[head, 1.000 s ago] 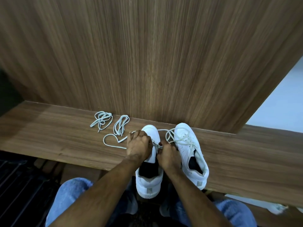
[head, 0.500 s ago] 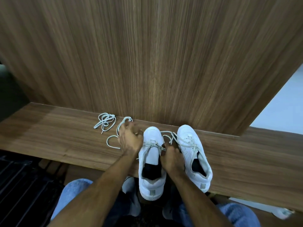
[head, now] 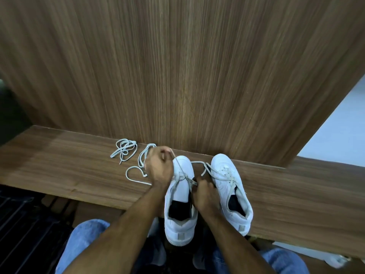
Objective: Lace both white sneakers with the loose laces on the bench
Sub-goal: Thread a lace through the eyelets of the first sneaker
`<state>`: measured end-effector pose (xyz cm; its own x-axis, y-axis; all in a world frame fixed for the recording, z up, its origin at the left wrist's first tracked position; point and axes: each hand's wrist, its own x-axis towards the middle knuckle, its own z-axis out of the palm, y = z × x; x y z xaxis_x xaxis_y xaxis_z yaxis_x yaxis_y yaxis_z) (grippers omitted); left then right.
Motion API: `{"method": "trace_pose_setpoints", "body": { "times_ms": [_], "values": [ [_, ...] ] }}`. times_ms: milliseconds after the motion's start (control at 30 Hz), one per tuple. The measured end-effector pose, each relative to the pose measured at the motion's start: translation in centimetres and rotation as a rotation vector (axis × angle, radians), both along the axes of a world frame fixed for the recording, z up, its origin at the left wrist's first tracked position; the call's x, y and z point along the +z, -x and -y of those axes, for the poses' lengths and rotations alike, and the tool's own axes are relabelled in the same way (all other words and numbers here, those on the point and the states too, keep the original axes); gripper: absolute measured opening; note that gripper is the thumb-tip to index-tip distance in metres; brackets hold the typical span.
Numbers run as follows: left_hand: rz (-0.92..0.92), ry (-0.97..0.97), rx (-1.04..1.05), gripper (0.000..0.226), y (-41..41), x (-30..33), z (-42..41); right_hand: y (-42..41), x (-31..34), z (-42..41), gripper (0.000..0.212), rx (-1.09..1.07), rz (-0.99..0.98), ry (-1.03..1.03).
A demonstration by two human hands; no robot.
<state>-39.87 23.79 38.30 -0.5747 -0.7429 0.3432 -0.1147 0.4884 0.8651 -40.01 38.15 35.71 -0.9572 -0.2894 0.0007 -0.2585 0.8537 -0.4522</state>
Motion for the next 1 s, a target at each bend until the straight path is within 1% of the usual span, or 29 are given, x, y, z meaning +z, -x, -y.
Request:
{"method": "trace_pose_setpoints", "body": {
  "times_ms": [33,67,100,133,167,200,233,300,333,400,467,533,567,667,700,733,767,833,867,900,933,1000],
  "values": [
    [-0.221,-0.220,0.081,0.016,0.4,1.2,0.7,0.0,-0.1,0.0,0.034,0.002,-0.006,0.001],
    [-0.382,-0.374,0.176,0.012,0.7,2.6,1.2,0.0,-0.1,0.0,0.032,0.006,-0.009,0.002],
    [-0.471,-0.478,0.259,0.011,1.0,3.7,1.8,0.0,-0.2,0.1,0.031,0.012,-0.012,0.001],
    [-0.492,-0.521,0.304,0.010,1.2,4.4,2.2,0.0,-0.2,0.1,0.031,0.015,-0.013,0.000],
    [-0.472,-0.502,0.300,0.008,1.3,4.7,2.5,0.0,-0.1,0.1,0.031,0.013,-0.012,0.003],
    [-0.399,-0.428,0.255,0.010,1.2,4.4,2.5,0.0,-0.1,0.1,0.030,0.006,-0.010,0.005],
    [-0.285,-0.307,0.191,0.016,1.0,3.7,2.4,0.0,-0.1,0.0,0.029,0.000,-0.008,0.005],
    [0.045,-0.029,0.085,0.031,0.3,1.9,1.7,0.0,-0.1,0.0,0.028,-0.002,-0.002,0.001],
    [0.200,0.117,0.024,0.032,-0.2,1.2,1.1,0.0,0.0,0.1,0.029,-0.003,0.000,0.003],
    [0.454,0.364,-0.161,0.028,-1.0,-0.2,-0.1,-0.1,0.1,0.1,0.031,-0.008,0.002,0.003],
    [0.646,0.498,-0.301,0.032,-1.6,-1.4,-1.3,0.0,0.1,0.1,0.033,-0.007,0.002,-0.004],
    [0.744,0.579,-0.313,0.033,-2.0,-2.1,-2.0,0.0,0.1,0.1,0.032,-0.006,0.006,-0.004],
    [0.752,0.621,-0.287,0.032,-2.0,-2.1,-2.1,0.0,0.1,0.1,0.032,-0.008,0.011,-0.001],
    [0.665,0.707,-0.254,0.030,-1.6,-1.3,-2.0,0.1,0.1,0.1,0.031,-0.011,0.006,0.009],
    [0.605,0.693,-0.241,0.026,-1.4,-0.9,-1.7,0.0,0.1,0.1,0.031,-0.008,0.006,0.012],
    [0.515,0.623,-0.200,0.022,-1.2,-0.3,-1.4,0.0,0.1,0.0,0.031,-0.004,0.005,0.010],
    [0.405,0.497,-0.128,0.019,-1.0,0.4,-1.1,0.0,0.1,0.0,0.031,0.000,0.003,0.009],
    [0.198,0.149,0.032,0.016,-0.3,1.7,-0.1,0.1,0.0,-0.1,0.031,0.003,-0.010,0.014],
    [0.098,0.005,0.101,0.014,0.0,2.5,0.6,0.1,0.0,-0.1,0.031,0.005,-0.018,0.018],
    [0.026,-0.096,0.148,0.013,0.3,3.1,1.3,0.1,-0.1,0.0,0.030,0.006,-0.020,0.015],
    [-0.008,-0.149,0.170,0.012,0.6,3.7,1.9,0.1,-0.1,0.0,0.029,0.004,-0.019,0.011],
    [0.043,-0.134,0.153,0.009,0.9,4.5,2.6,0.1,-0.1,0.0,0.027,0.008,-0.012,0.005]
  ]
}}
